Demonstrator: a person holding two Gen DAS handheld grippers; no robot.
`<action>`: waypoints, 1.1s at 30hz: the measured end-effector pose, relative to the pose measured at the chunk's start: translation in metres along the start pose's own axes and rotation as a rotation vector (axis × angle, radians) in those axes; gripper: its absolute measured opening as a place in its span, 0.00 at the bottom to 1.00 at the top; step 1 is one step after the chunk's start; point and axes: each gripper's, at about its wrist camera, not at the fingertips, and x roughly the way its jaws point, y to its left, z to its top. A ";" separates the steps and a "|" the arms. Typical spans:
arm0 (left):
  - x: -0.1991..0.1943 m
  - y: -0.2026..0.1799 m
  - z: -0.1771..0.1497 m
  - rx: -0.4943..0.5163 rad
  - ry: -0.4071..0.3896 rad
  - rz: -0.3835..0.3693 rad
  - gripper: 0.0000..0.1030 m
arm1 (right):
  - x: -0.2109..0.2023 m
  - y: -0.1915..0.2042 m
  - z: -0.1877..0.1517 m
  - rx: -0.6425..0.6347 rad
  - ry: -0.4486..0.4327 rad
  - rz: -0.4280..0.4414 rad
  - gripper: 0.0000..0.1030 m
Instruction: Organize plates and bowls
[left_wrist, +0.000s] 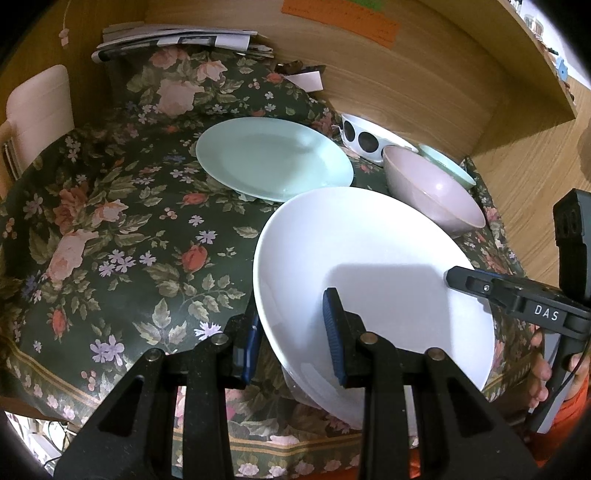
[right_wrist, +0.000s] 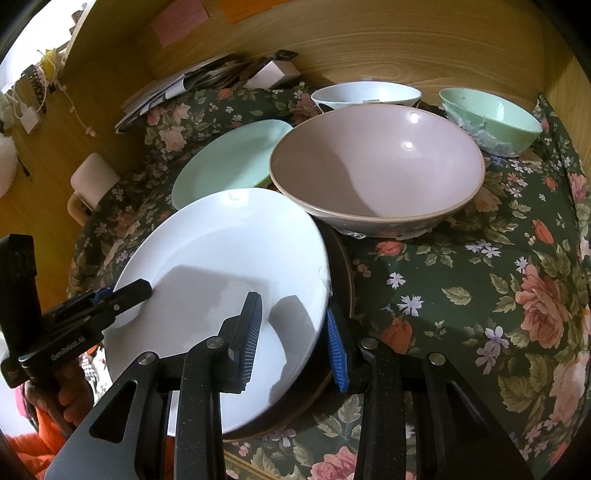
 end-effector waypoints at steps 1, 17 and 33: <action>0.001 0.000 0.001 0.001 0.000 0.000 0.30 | 0.000 -0.001 0.000 0.004 0.003 0.005 0.30; 0.007 0.000 0.004 0.028 -0.006 0.013 0.30 | -0.011 0.003 -0.003 -0.032 0.021 -0.035 0.27; -0.009 0.001 0.027 0.052 -0.075 0.057 0.31 | -0.035 0.008 0.018 -0.091 -0.081 -0.098 0.31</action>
